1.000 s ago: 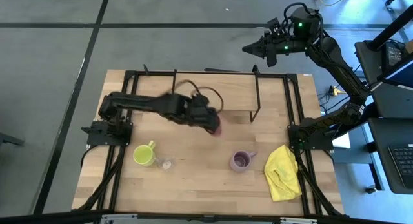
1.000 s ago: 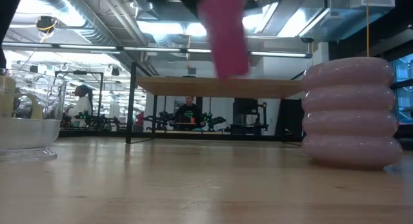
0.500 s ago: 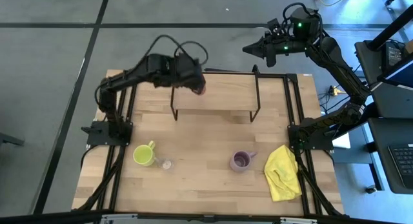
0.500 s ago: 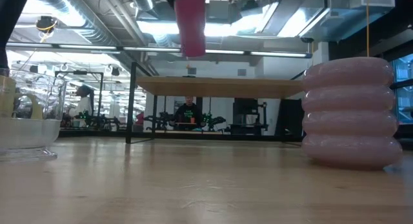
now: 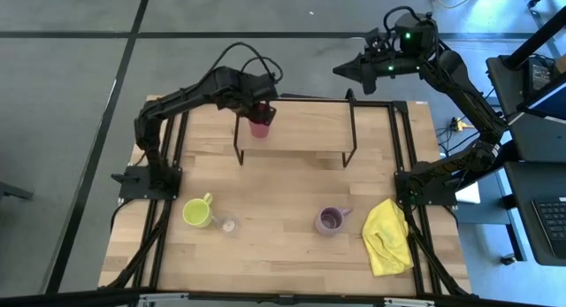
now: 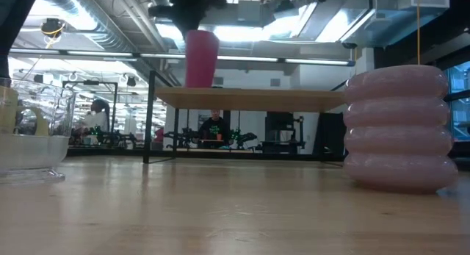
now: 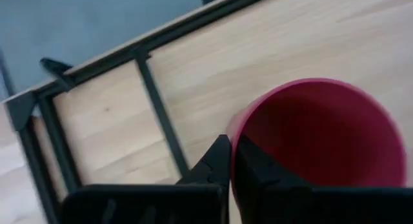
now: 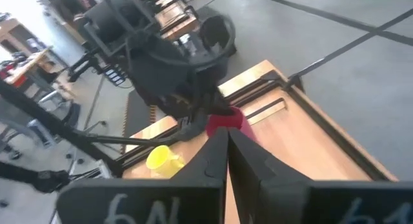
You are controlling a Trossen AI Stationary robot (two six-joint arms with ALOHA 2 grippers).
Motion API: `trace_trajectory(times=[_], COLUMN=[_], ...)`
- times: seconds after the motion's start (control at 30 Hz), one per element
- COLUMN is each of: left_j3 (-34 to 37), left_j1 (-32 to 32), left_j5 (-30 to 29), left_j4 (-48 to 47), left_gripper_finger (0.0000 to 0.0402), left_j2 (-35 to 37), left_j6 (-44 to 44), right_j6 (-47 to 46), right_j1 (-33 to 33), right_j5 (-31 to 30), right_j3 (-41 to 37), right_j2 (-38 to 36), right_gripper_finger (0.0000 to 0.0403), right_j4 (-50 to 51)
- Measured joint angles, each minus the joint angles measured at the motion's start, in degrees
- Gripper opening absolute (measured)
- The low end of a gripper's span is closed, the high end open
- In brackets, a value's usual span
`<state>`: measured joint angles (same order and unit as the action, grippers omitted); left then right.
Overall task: Stack small to large cups/mugs on shelf
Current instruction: Put the pink cup on the shelf
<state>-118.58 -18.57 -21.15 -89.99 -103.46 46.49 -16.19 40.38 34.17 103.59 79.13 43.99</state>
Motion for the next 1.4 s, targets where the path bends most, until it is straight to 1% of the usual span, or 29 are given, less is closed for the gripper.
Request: trace_trajectory(times=[0.17,0.33,0.43,0.57,0.77,0.93,1.07,1.13,1.4], left_j3=[3.4,3.9,3.9,3.9,4.0,4.0,4.0,4.0,4.0], left_j1=[0.1,0.1,0.1,0.1,0.1,-1.0,-2.5,-2.8,-3.0], left_j5=[-0.5,-3.8,-5.0,-5.2,-3.2,-2.8,1.1,1.9,2.5], left_j4=[-0.1,-0.1,-0.1,0.0,1.2,1.0,0.1,0.2,0.0], left_gripper_finger=[0.0,0.0003,0.0003,0.0001,0.0001,0.0001,0.0001,0.0001,0.0001], left_j2=[3.4,8.3,9.6,9.1,5.4,5.2,5.2,5.2,5.2], left_j6=[3.0,6.1,7.0,7.1,4.9,4.4,4.1,3.9,3.3], right_j6=[0.0,0.2,0.2,0.0,-0.1,-0.1,-0.1,-0.1,-0.1], right_j1=[0.0,0.0,0.0,-0.1,-0.2,-0.2,-0.2,-0.2,-0.2], right_j5=[-0.7,-0.7,-1.0,-1.1,-1.1,-1.1,-1.1,-1.1,-1.1], right_j3=[0.0,0.0,0.0,0.0,0.0,0.0,0.0,0.0,0.0], right_j2=[0.0,0.2,0.6,1.5,2.4,2.4,2.4,2.4,2.4], right_gripper_finger=[0.0014,0.0014,0.0014,0.0014,0.0014,0.0014,0.0014,0.0014,0.0014], right_j4=[0.0,0.0,-0.1,-0.3,-0.2,0.1,0.3,0.3,0.4])
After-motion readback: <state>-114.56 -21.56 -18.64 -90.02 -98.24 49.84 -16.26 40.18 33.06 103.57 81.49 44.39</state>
